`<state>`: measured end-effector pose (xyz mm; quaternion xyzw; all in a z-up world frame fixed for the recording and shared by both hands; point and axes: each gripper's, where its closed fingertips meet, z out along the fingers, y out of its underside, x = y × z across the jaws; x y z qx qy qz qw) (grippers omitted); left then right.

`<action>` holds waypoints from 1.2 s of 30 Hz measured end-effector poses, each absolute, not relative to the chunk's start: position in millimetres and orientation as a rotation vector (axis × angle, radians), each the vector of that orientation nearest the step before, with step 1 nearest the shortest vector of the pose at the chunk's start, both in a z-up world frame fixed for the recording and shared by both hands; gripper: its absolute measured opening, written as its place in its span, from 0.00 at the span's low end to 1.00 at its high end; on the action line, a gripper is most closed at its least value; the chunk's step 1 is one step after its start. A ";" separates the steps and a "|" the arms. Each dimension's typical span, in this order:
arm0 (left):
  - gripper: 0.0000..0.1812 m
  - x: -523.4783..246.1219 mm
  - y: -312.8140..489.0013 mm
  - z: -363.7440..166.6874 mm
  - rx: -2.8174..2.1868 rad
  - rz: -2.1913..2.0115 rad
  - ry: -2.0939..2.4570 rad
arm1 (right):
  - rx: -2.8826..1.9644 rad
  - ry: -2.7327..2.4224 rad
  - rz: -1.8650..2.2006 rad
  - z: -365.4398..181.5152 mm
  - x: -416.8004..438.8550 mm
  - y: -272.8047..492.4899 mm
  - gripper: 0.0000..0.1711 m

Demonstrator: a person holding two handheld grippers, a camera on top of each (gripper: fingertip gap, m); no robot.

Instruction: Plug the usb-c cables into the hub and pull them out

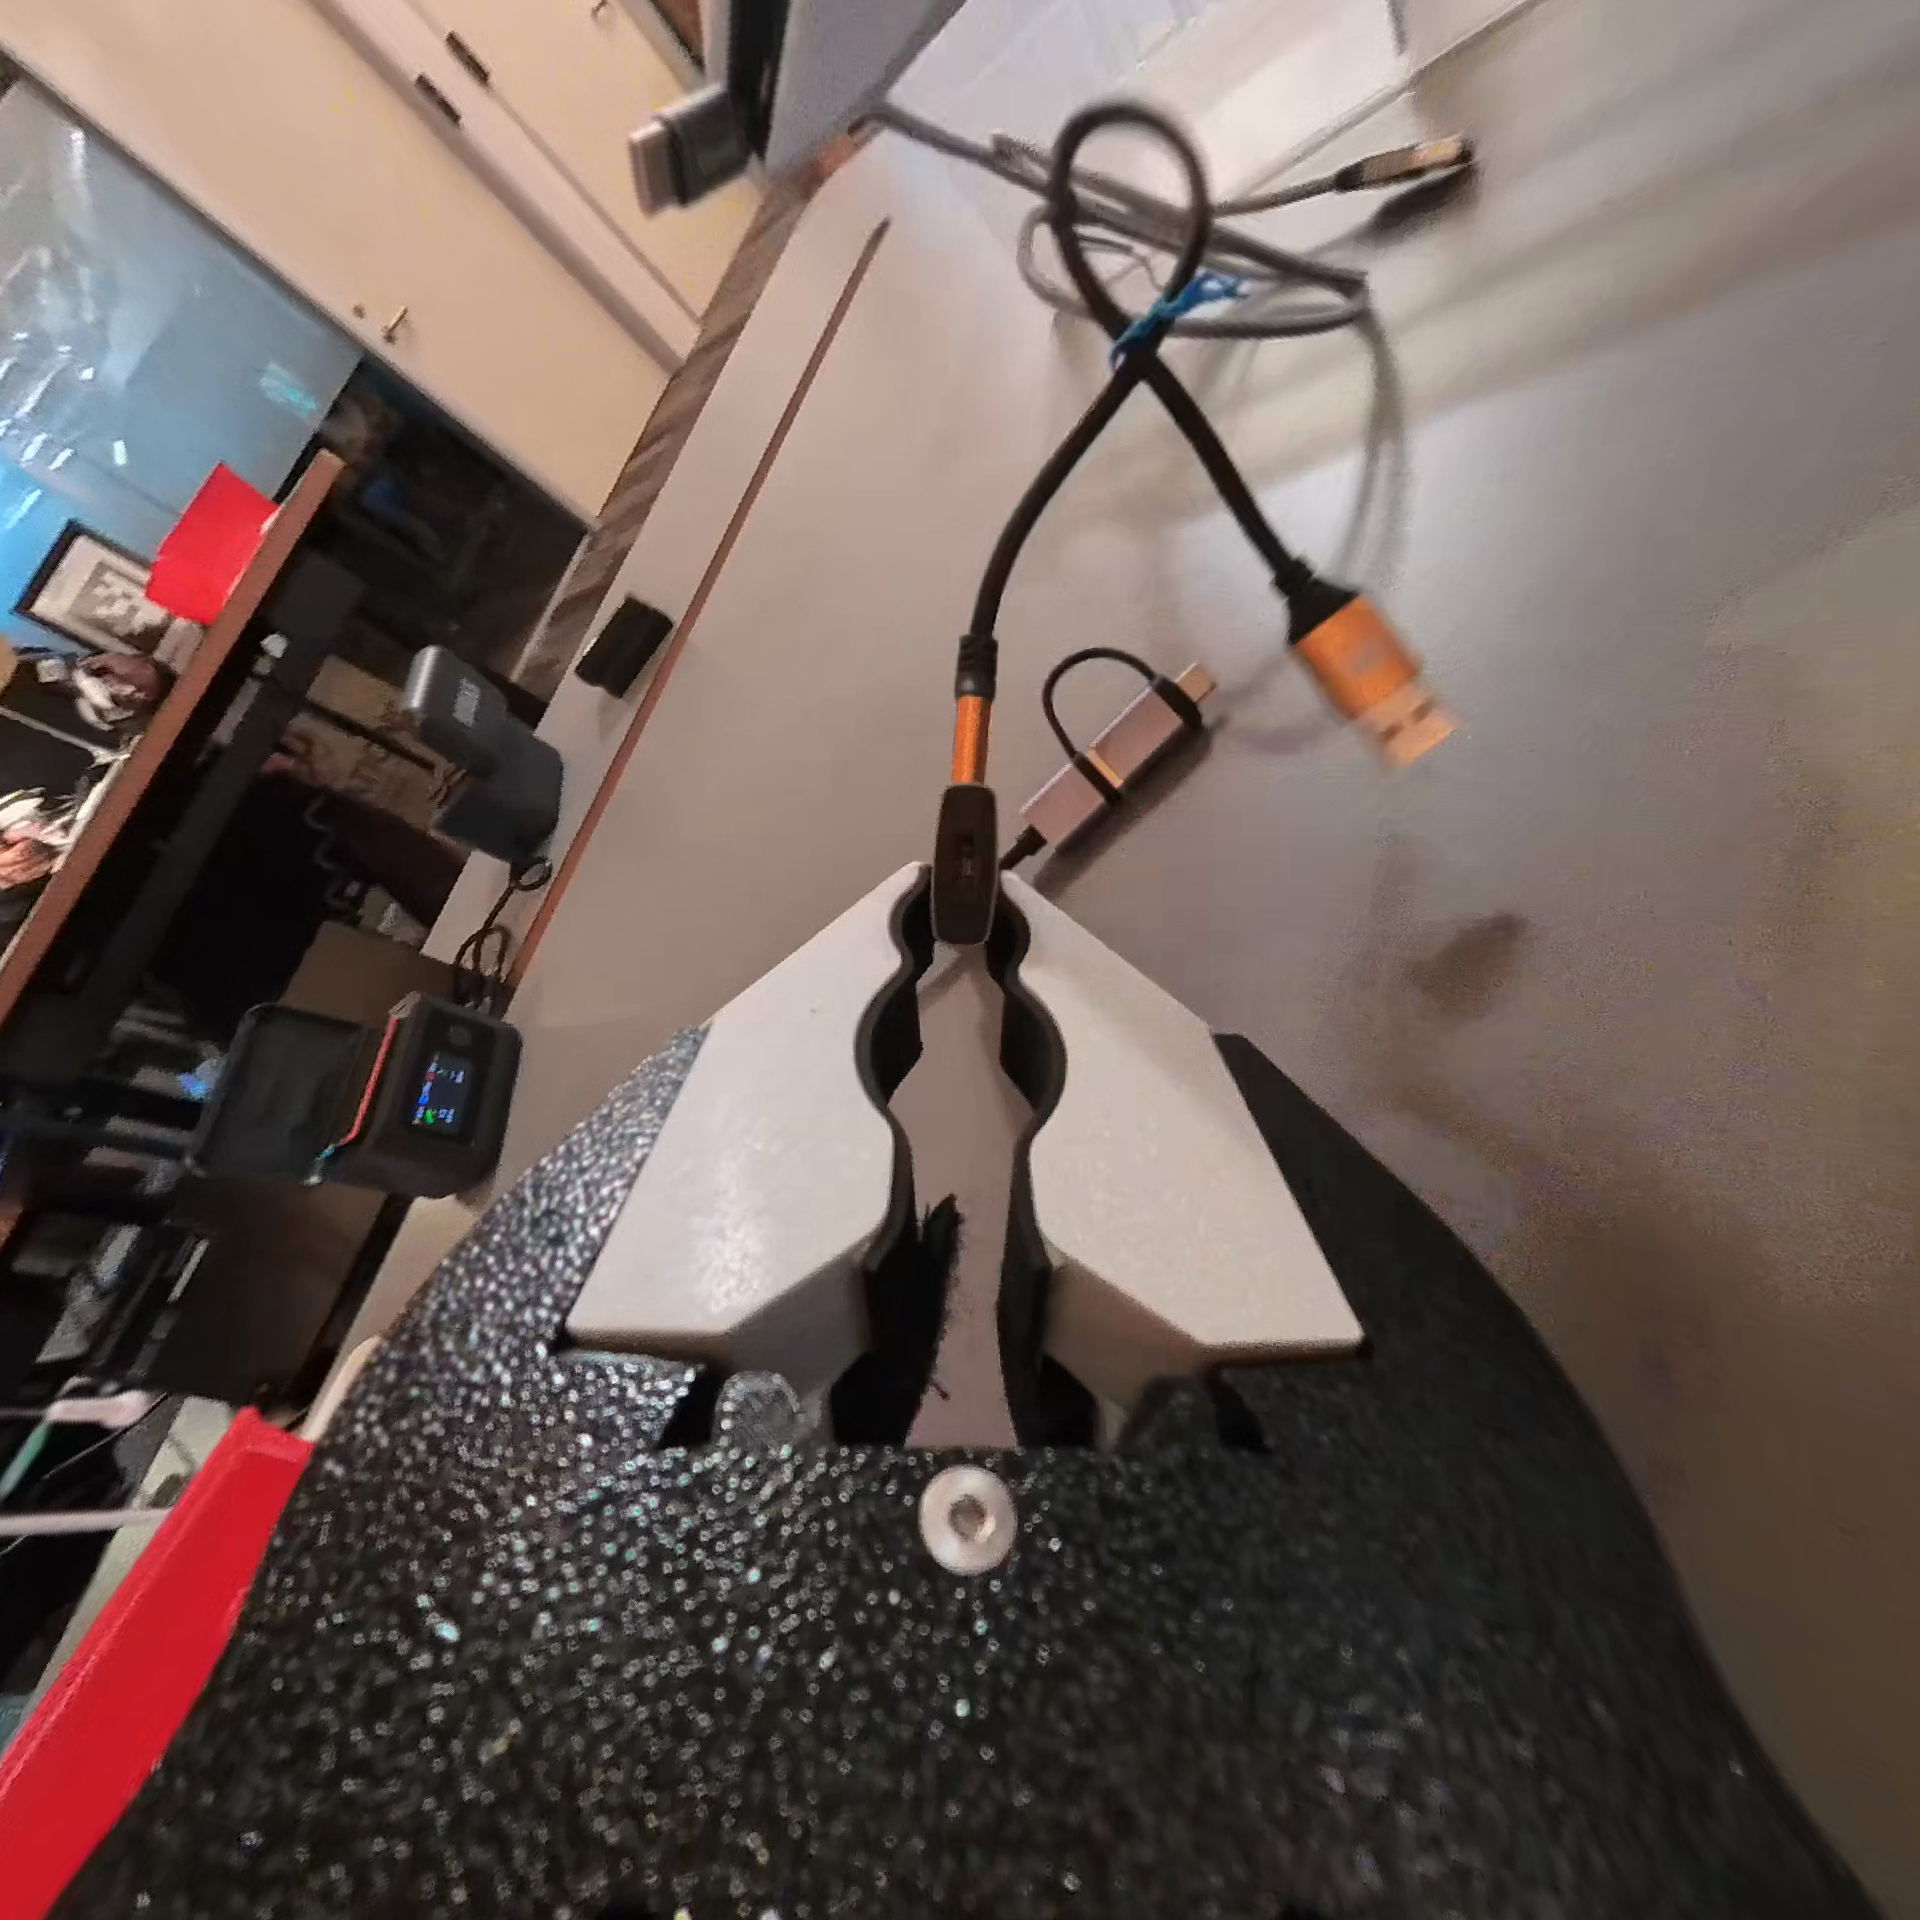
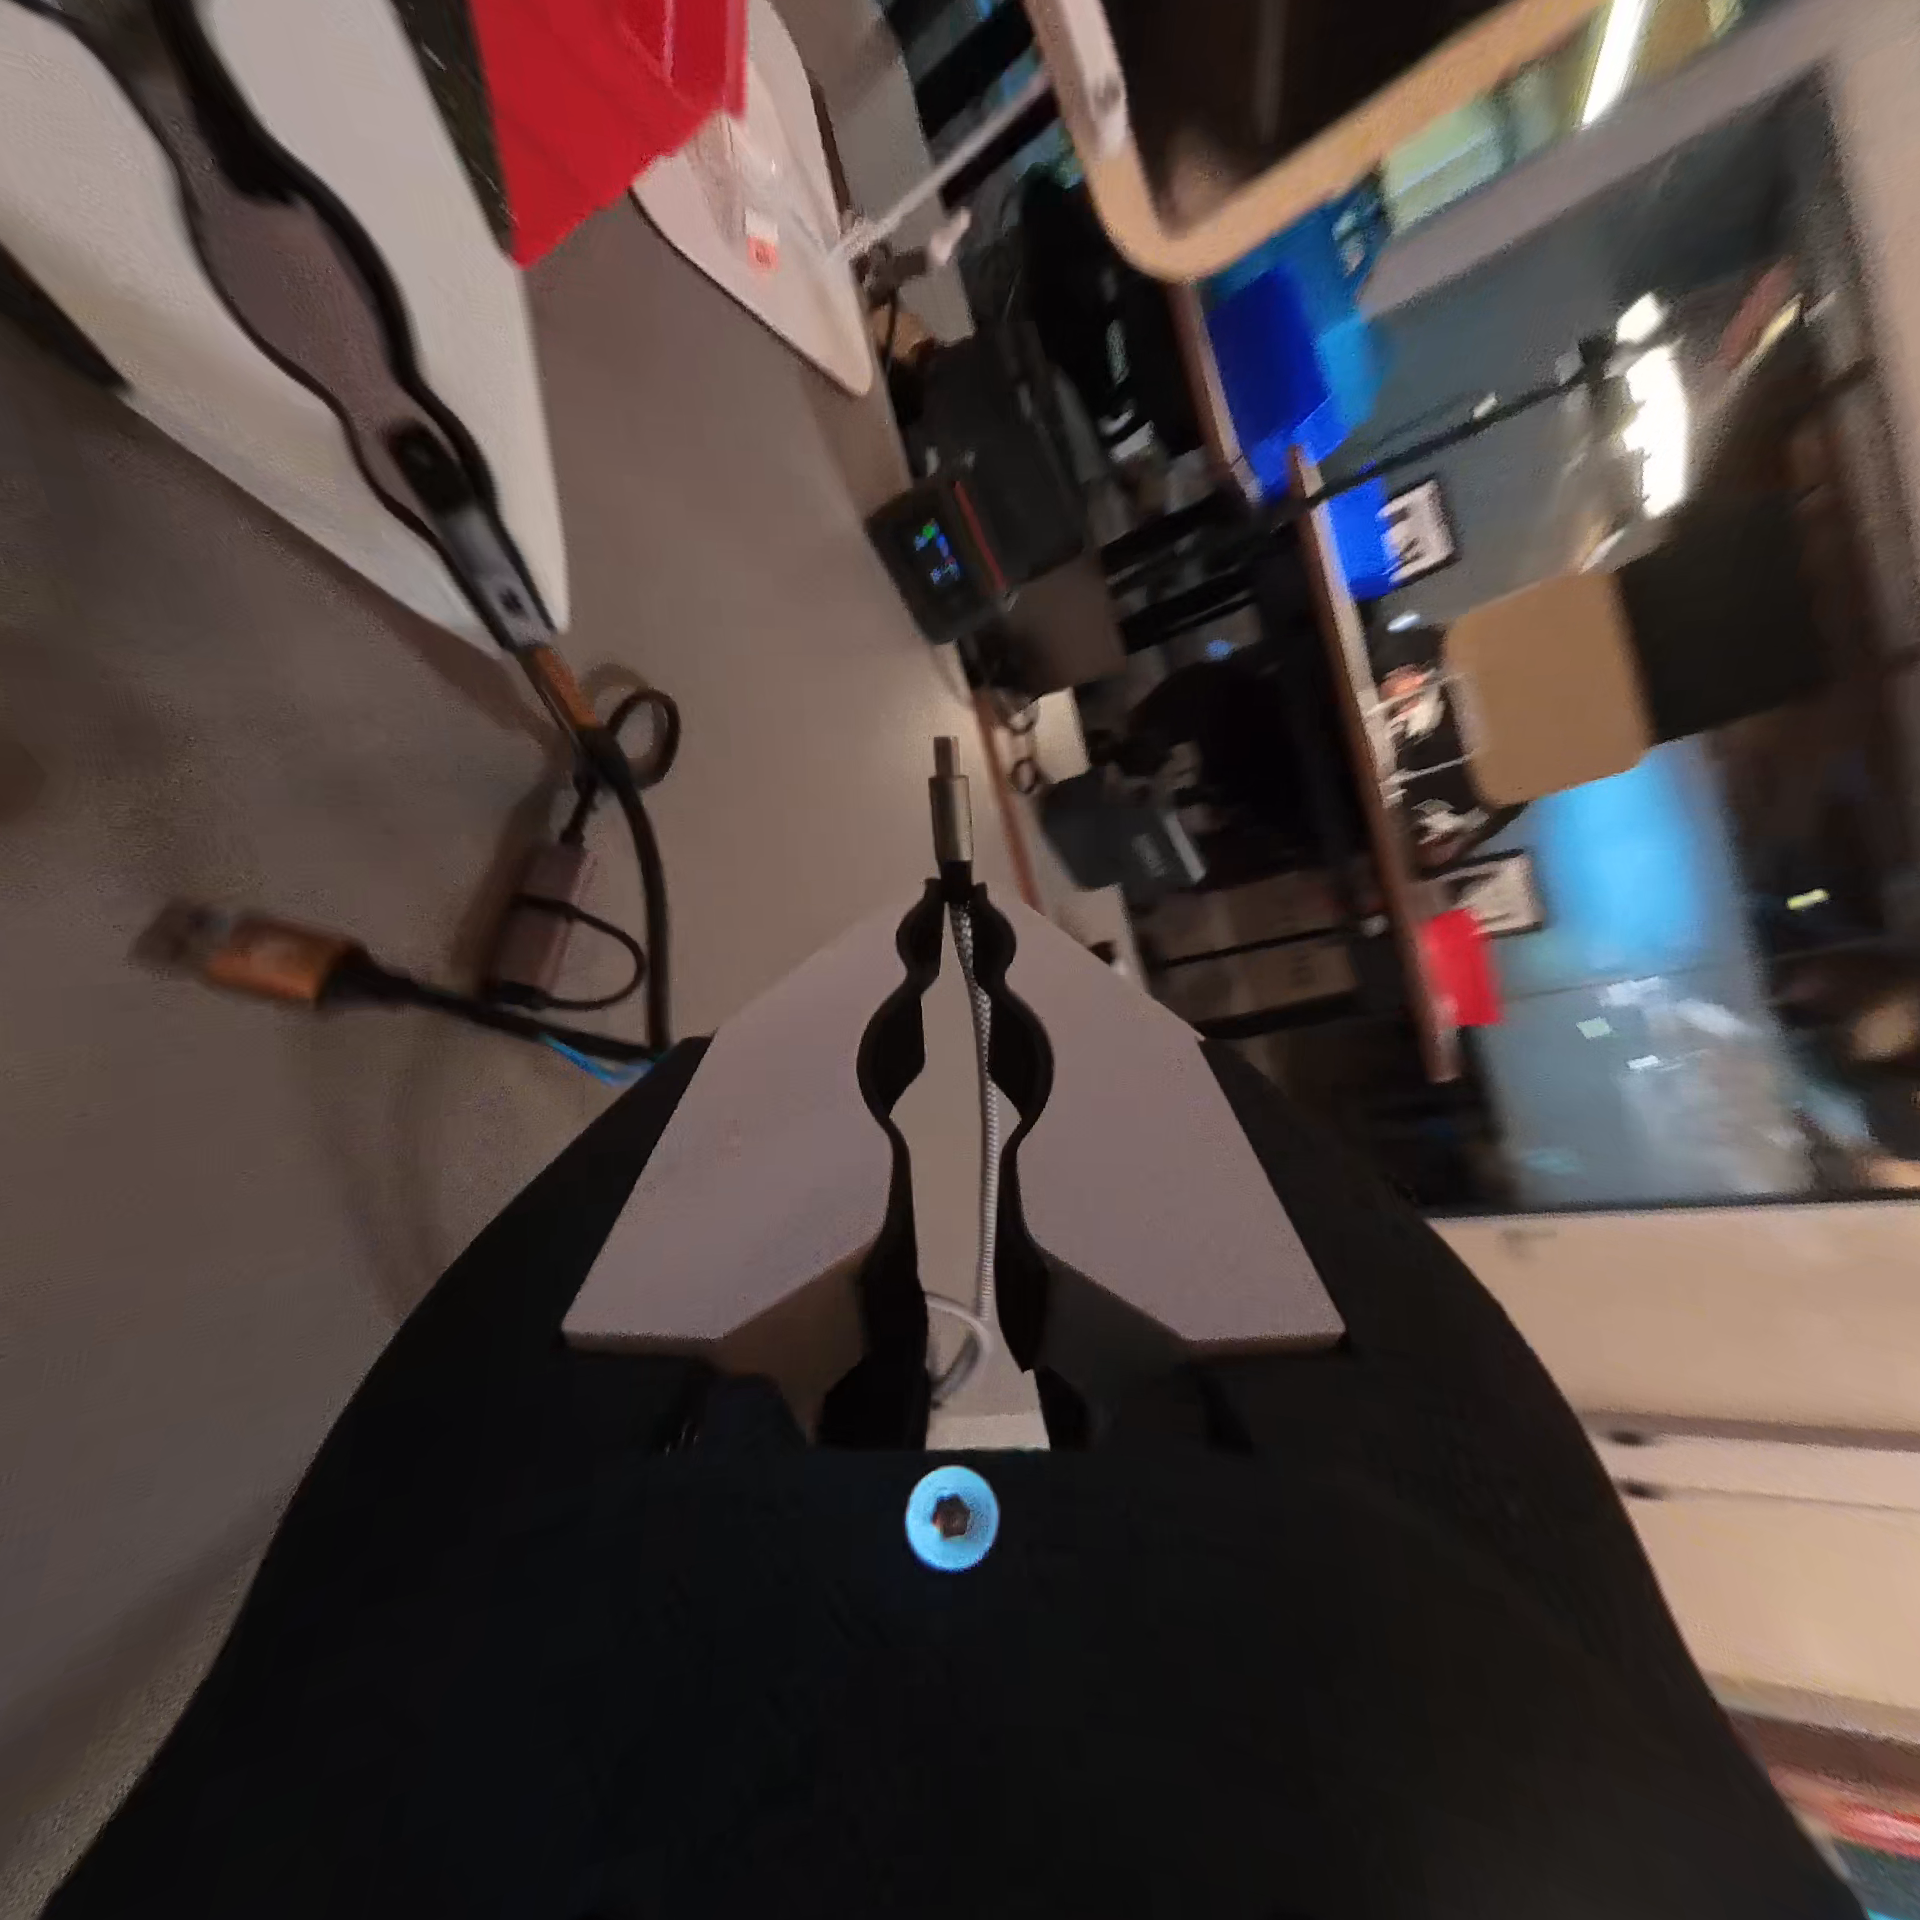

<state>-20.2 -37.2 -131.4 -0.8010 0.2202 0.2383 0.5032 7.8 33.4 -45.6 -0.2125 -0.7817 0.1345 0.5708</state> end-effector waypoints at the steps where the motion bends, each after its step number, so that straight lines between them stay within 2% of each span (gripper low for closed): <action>1: 0.04 -20.7 -34.6 -132.2 -1.935 0.606 0.527 | -0.438 -1.806 0.266 -44.5 9.9 24.9 0.02; 7: 0.04 -23.6 -26.9 -139.1 -1.940 0.785 0.578 | -0.227 -1.905 -0.014 -95.1 5.6 0.4 0.02; 11: 0.04 -24.7 -26.1 -139.7 -1.946 0.806 0.570 | -0.186 -1.940 -0.038 -110.5 3.4 -5.7 0.02; 36: 0.04 -25.0 -25.0 -140.2 -2.040 0.849 0.512 | -0.148 -1.796 -0.237 -111.4 -7.4 -0.7 0.02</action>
